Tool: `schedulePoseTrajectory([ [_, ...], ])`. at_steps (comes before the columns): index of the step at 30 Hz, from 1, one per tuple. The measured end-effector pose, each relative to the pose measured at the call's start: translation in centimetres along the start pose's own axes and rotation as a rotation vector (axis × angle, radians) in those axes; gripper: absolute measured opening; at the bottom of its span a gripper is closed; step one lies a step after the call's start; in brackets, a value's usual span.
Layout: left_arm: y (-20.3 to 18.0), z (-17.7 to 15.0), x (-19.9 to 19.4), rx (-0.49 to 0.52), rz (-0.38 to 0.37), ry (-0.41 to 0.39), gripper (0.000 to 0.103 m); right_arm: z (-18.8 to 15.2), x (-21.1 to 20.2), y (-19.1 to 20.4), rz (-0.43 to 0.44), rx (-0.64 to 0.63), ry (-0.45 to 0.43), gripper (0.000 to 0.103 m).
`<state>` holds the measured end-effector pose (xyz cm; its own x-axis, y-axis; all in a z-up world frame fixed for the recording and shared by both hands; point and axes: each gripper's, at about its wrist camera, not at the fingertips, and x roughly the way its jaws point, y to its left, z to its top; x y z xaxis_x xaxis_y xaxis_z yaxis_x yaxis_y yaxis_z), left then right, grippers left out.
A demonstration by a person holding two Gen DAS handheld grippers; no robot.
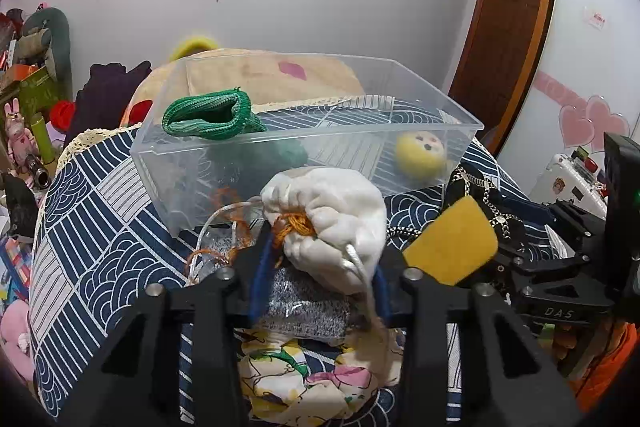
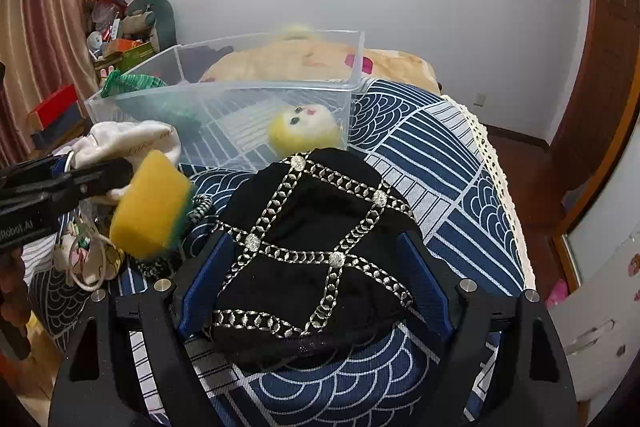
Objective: Organize soft objects
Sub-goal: 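Grasp the white drawstring pouch with the left tool while the right tool reaches the black chain bag, then grasp the black chain-trimmed bag with the right tool while the left tool lifts the pouch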
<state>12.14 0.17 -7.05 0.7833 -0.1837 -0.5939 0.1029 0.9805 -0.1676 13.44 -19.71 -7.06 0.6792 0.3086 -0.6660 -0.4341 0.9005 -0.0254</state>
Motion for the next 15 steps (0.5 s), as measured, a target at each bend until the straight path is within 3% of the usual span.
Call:
schedulePoseTrajectory([
  [6,0.3,0.1,-1.4,0.001,0.022,-0.04,0.028,-0.5,-1.2,-0.9,0.001,0.037,-0.015,0.082],
  [11,0.6,0.7,-3.3,-0.01,0.025,-0.084,0.027,-0.8,-0.7,-0.3,-0.024,-0.008,-0.004,0.08],
  [14,0.5,1.0,-4.4,0.0,0.031,-0.114,0.027,-0.7,-0.7,0.0,-0.018,-0.007,-0.015,0.06],
  [15,0.5,1.2,-4.9,0.001,0.03,-0.126,0.026,-0.6,-0.6,-0.1,-0.018,-0.006,-0.014,0.045],
])
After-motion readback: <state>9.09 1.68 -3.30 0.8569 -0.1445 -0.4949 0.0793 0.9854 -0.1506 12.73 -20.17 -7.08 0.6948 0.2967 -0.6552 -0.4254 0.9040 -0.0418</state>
